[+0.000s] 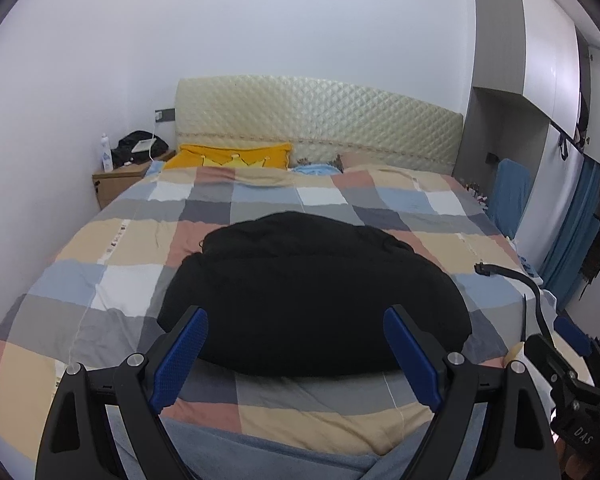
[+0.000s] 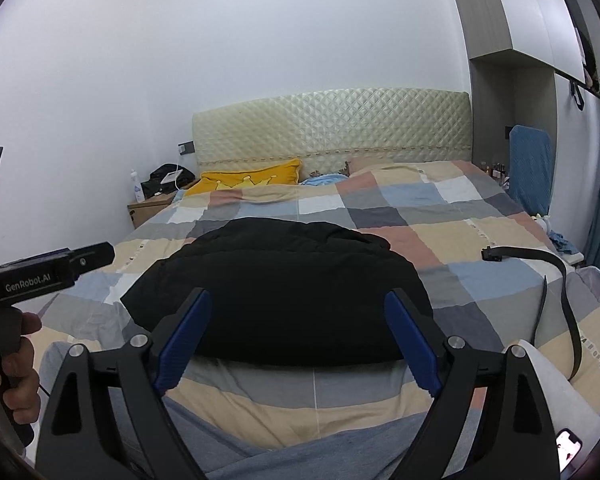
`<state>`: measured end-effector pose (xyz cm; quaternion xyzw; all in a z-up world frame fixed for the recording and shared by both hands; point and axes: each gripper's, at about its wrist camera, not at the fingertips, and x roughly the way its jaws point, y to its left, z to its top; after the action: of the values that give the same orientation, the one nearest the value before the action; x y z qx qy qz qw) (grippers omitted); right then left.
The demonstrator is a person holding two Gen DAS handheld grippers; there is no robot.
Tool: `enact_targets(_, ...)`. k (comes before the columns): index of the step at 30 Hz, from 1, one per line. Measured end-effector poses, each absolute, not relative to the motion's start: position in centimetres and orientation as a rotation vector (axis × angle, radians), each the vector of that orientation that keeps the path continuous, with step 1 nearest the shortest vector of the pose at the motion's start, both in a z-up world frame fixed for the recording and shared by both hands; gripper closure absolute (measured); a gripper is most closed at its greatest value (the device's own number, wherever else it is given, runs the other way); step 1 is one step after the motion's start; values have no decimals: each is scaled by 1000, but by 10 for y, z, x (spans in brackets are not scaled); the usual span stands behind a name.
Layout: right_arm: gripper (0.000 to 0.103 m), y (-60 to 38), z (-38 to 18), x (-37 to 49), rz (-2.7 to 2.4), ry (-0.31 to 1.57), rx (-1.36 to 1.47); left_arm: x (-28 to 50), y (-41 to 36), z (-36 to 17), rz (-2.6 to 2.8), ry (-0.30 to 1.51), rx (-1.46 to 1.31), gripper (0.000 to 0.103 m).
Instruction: Fold large clothes
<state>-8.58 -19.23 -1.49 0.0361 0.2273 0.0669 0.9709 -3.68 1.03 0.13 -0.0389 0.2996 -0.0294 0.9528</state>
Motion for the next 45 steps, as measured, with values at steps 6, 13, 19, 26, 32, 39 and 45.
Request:
enact_targets(6, 4, -195, -15, -87, 128, 457, 84, -35, 12, -6, -49, 636, -79, 13)
enact_targets(13, 0, -197, -19, -84, 111, 472, 79, -36, 15, -7, -41, 639, -80, 13)
enact_targets(19, 0, -196, -20, -83, 103, 482, 84, -36, 16, -9, -41, 646, -84, 13)
enact_targets(26, 0, -197, -21, -82, 105, 484, 82, -36, 16, -9, -39, 651, -83, 13)
enact_targets(32, 0, -197, -21, -83, 104, 481, 79, -36, 17, -10, -46, 655, -86, 13)
enact_targets(39, 0, -195, -22, -83, 105, 485, 77, -34, 18, -16, -49, 676, -80, 13)
enact_targets(45, 0, -195, -26, -80, 96, 492, 82, -34, 17, -20, -49, 694, -95, 13)
